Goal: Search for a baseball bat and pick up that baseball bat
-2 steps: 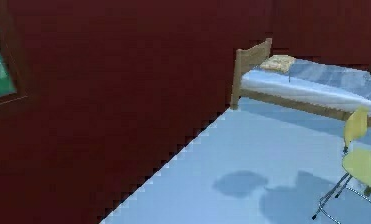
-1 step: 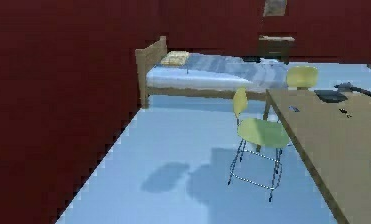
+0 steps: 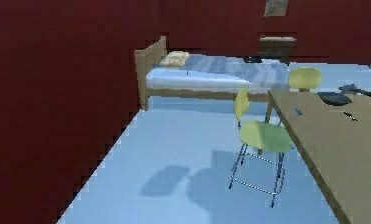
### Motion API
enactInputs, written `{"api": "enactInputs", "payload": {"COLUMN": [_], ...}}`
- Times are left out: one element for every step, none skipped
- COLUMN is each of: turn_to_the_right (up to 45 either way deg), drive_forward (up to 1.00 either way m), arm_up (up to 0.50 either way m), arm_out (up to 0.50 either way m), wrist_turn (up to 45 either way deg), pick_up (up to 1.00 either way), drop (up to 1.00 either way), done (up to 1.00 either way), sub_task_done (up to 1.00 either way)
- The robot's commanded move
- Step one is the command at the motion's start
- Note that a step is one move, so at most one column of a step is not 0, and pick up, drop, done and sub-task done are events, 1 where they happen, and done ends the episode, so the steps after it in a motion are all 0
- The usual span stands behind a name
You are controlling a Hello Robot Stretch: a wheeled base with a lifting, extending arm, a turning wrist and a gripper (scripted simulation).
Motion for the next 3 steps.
{"api": "enactInputs", "payload": {"turn_to_the_right": [-18.0,0.0,36.0], "drive_forward": [0.00,1.00,0.00], "arm_up": [0.00,0.00,0.00], "arm_out": [0.00,0.00,0.00], "wrist_turn": [0.0,0.0,0.0], "pick_up": [0.00,0.00,0.00], "drop": [0.00,0.00,0.00], "done": [0.00,0.00,0.00], "sub_task_done": [0.00,0.00,0.00]}}
